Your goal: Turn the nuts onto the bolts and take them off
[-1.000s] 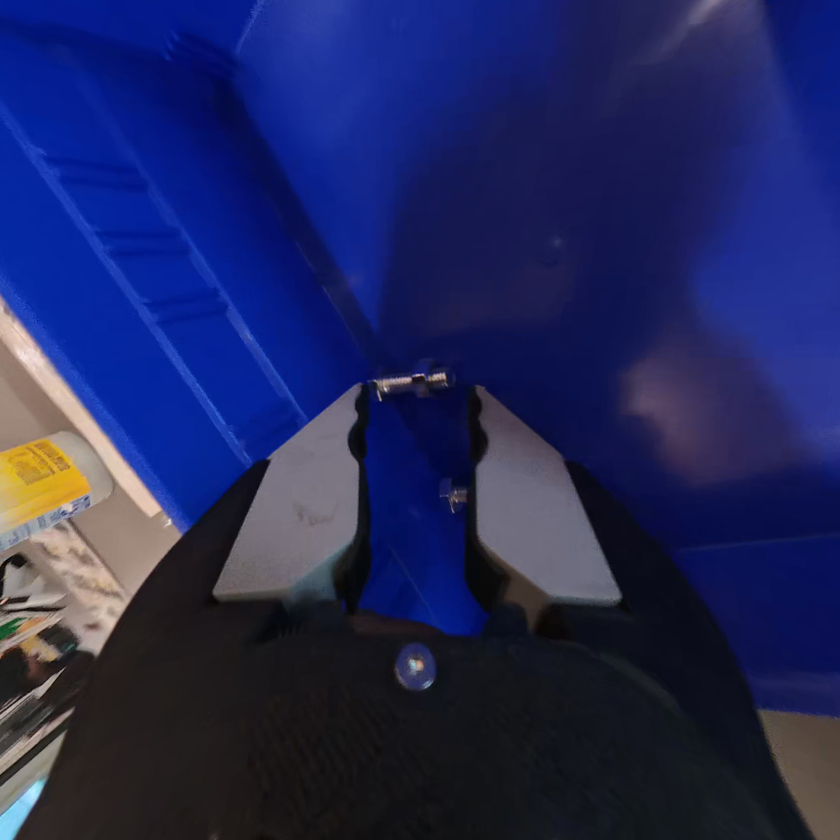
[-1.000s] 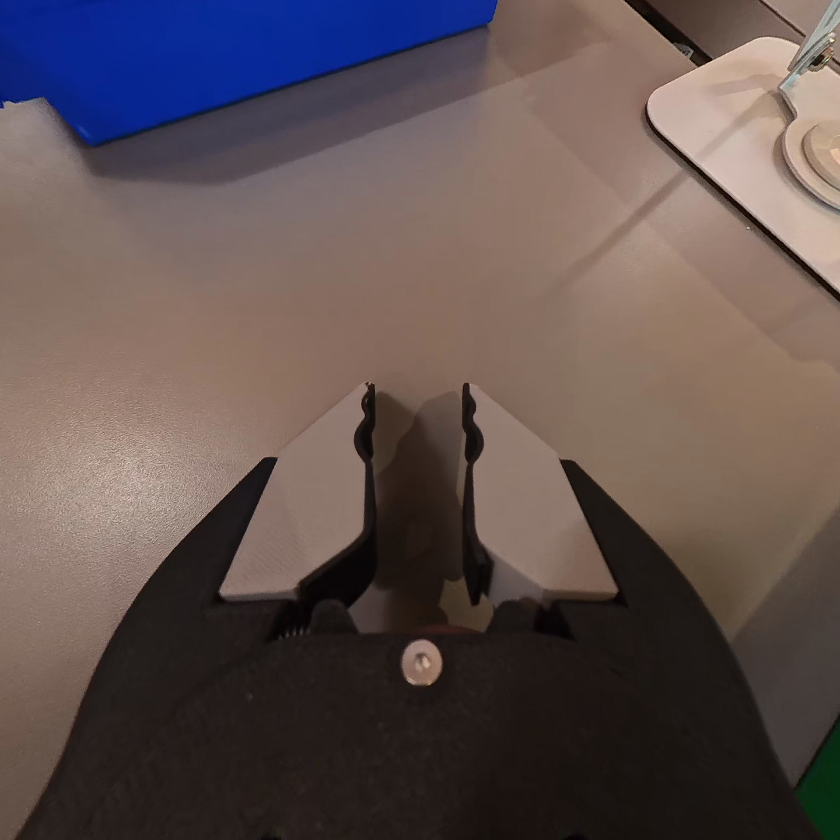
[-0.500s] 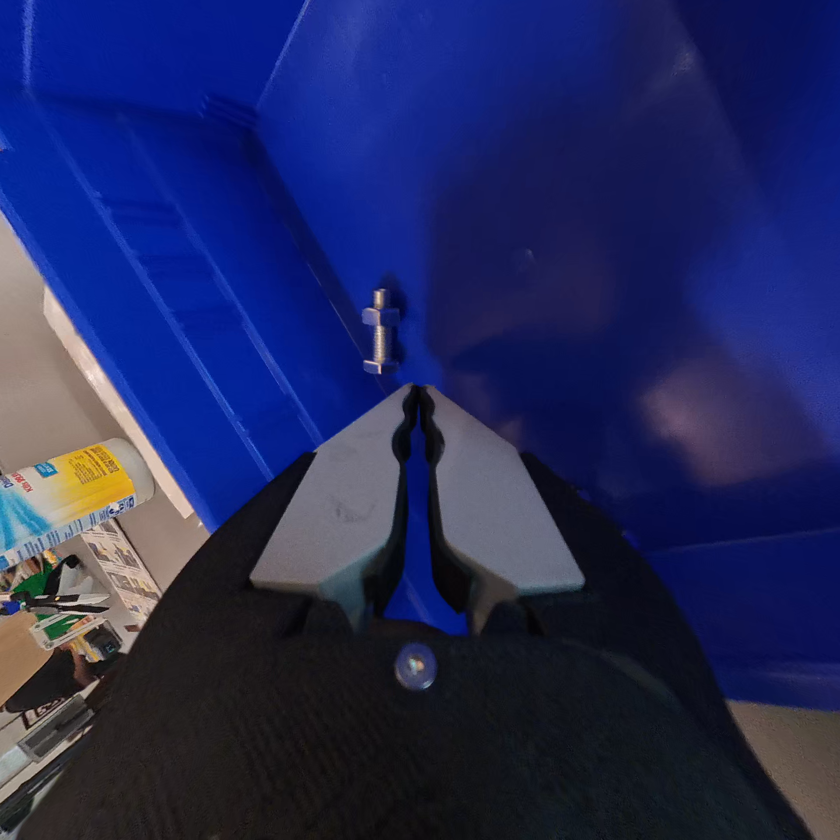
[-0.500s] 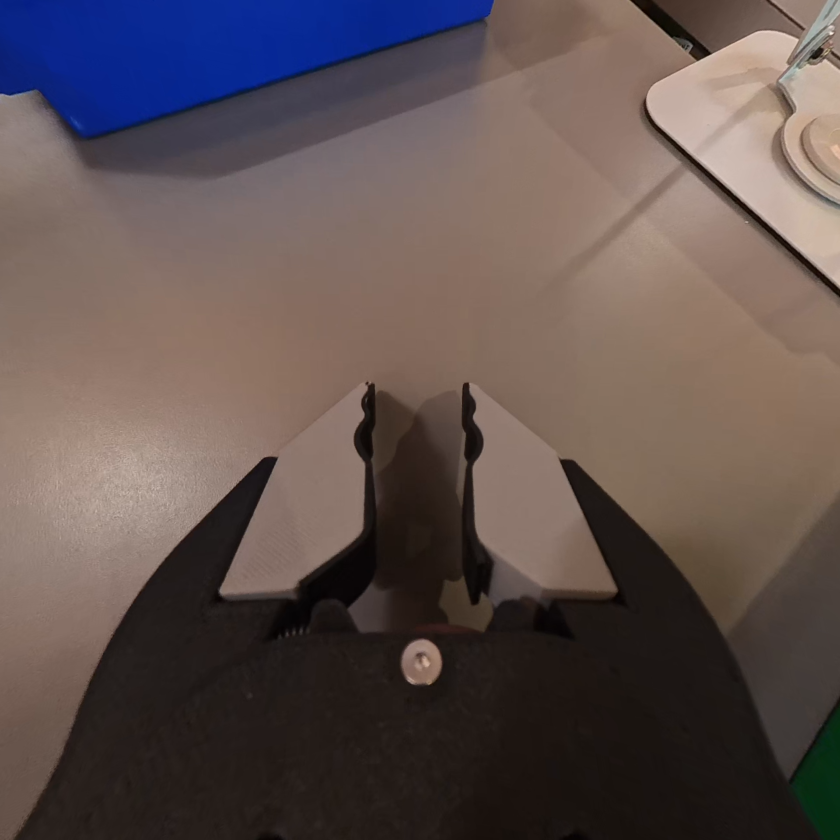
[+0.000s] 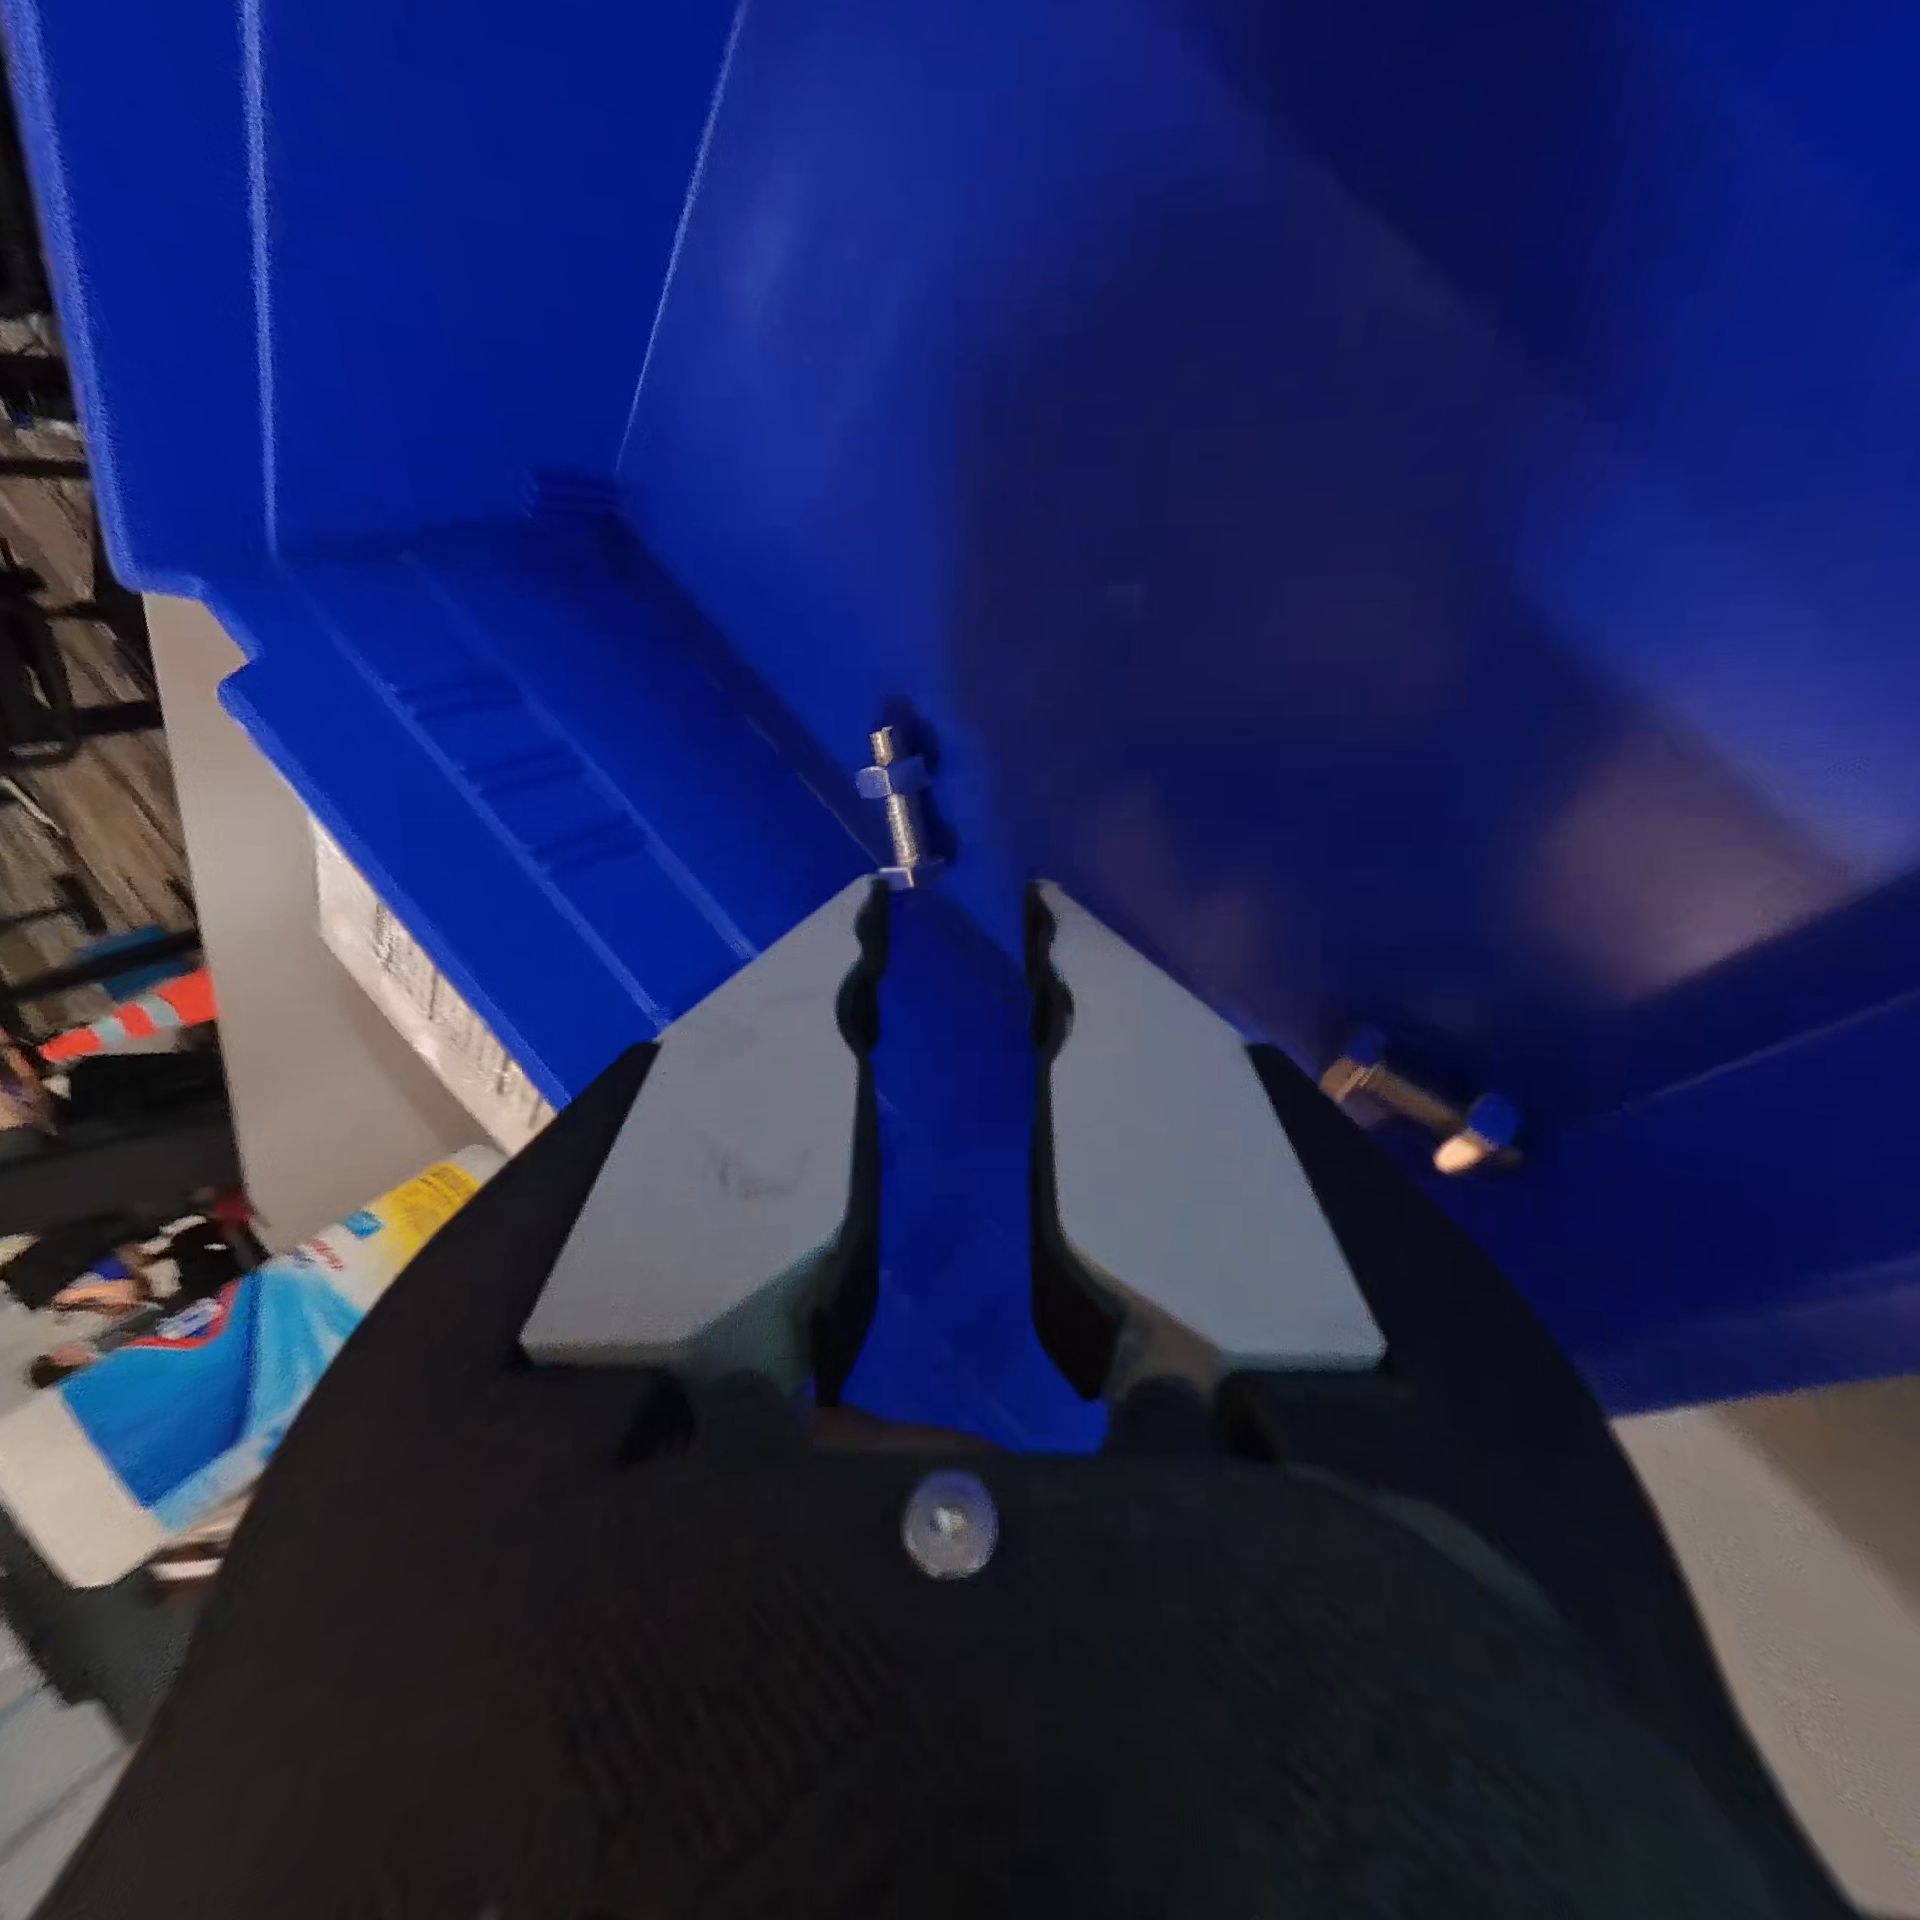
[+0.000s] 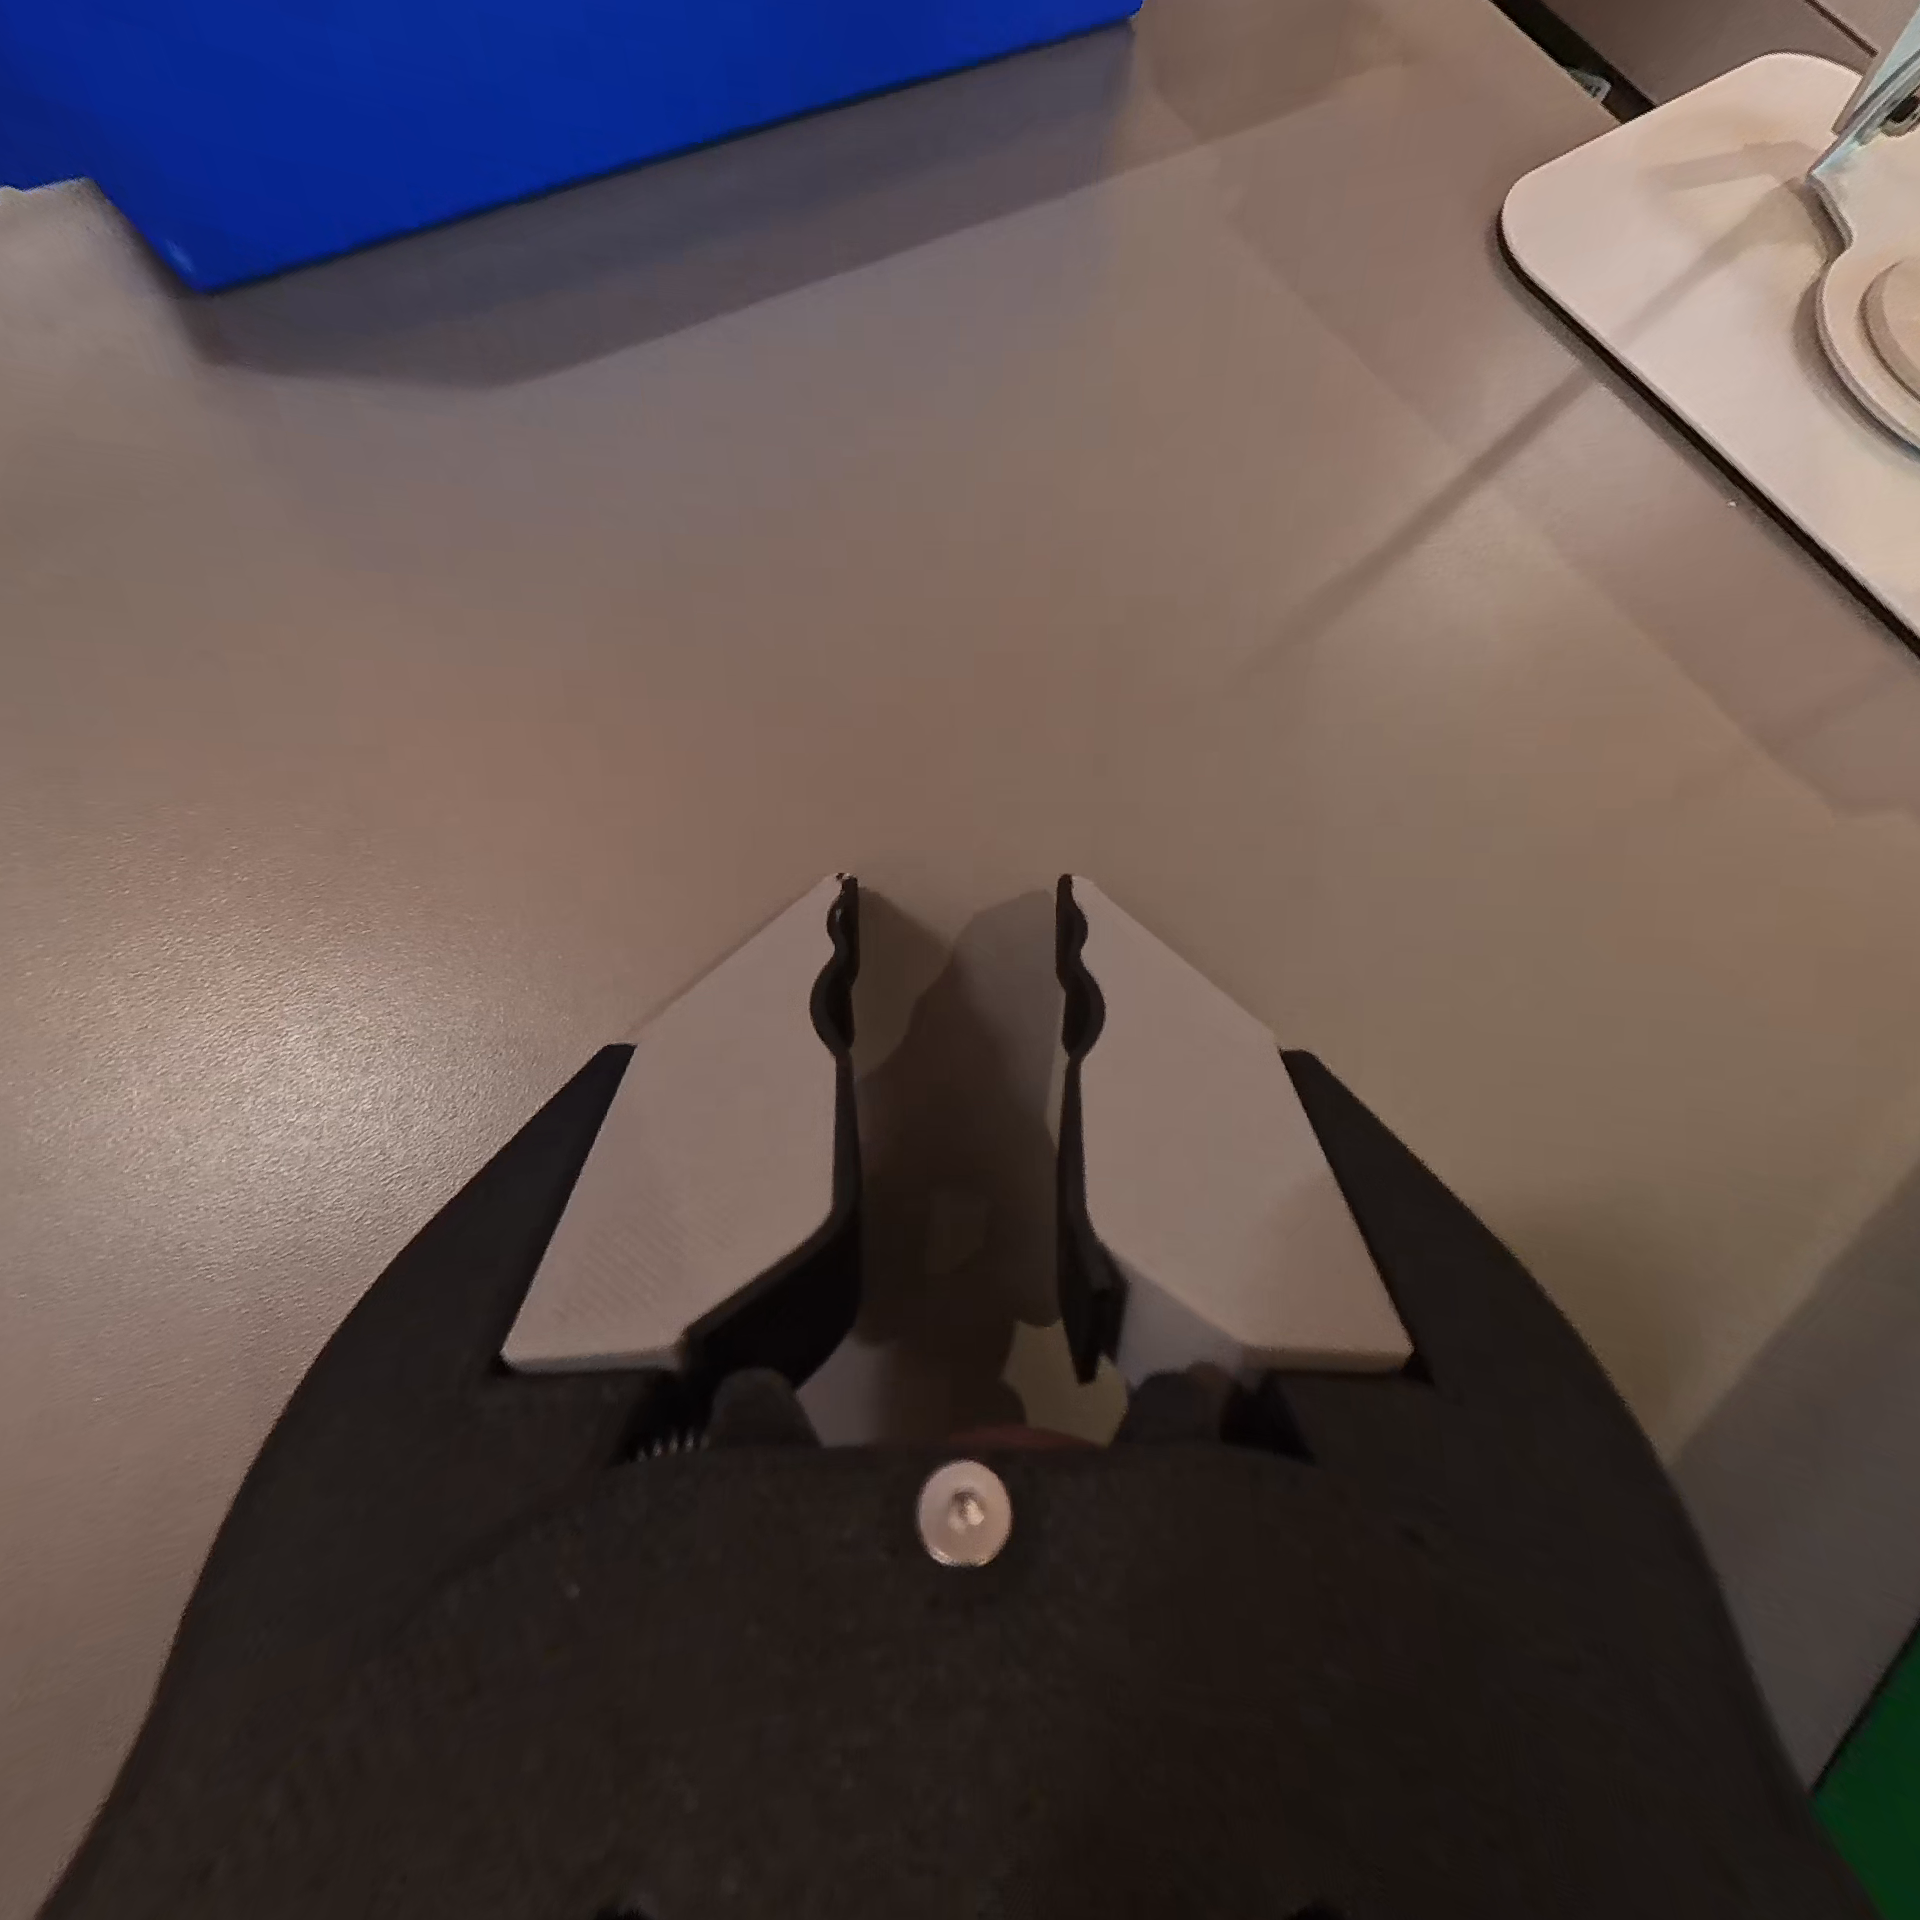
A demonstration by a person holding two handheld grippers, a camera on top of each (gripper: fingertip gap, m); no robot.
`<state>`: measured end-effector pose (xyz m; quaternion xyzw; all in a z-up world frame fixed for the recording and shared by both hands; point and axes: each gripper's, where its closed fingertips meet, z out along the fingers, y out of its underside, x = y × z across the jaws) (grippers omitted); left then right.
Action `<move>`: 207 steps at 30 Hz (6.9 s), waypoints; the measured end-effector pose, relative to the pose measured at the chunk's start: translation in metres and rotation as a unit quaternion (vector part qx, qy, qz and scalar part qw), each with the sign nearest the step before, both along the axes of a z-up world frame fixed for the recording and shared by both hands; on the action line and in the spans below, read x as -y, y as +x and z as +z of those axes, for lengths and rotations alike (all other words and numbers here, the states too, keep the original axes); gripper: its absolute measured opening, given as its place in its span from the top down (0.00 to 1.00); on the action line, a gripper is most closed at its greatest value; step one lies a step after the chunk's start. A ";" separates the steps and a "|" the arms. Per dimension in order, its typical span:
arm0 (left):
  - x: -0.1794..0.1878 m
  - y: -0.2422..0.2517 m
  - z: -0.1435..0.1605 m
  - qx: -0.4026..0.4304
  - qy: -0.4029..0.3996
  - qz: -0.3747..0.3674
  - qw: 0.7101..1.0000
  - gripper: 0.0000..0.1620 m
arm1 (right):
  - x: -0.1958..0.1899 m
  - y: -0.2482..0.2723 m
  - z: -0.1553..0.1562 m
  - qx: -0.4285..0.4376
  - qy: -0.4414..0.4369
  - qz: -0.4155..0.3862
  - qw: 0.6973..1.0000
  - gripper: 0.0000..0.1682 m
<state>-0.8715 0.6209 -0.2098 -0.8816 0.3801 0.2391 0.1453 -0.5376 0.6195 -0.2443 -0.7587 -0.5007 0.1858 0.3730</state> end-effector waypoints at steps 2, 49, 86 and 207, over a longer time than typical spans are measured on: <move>0.005 0.001 -0.002 -0.008 -0.037 -0.021 0.999 0.80 | 0.000 0.000 -0.001 0.002 -0.001 0.002 1.000 0.79; -0.039 0.010 0.006 0.173 0.019 0.088 0.981 0.95 | 0.001 0.000 0.015 -0.069 -0.033 0.006 0.997 0.81; 0.057 0.329 0.151 0.694 0.193 -0.245 0.649 0.96 | 0.055 0.001 0.151 -0.346 -0.005 0.150 0.926 0.81; 0.042 0.355 0.085 0.673 0.171 -0.188 0.695 0.96 | 0.043 -0.005 0.135 -0.378 -0.072 0.123 0.915 0.83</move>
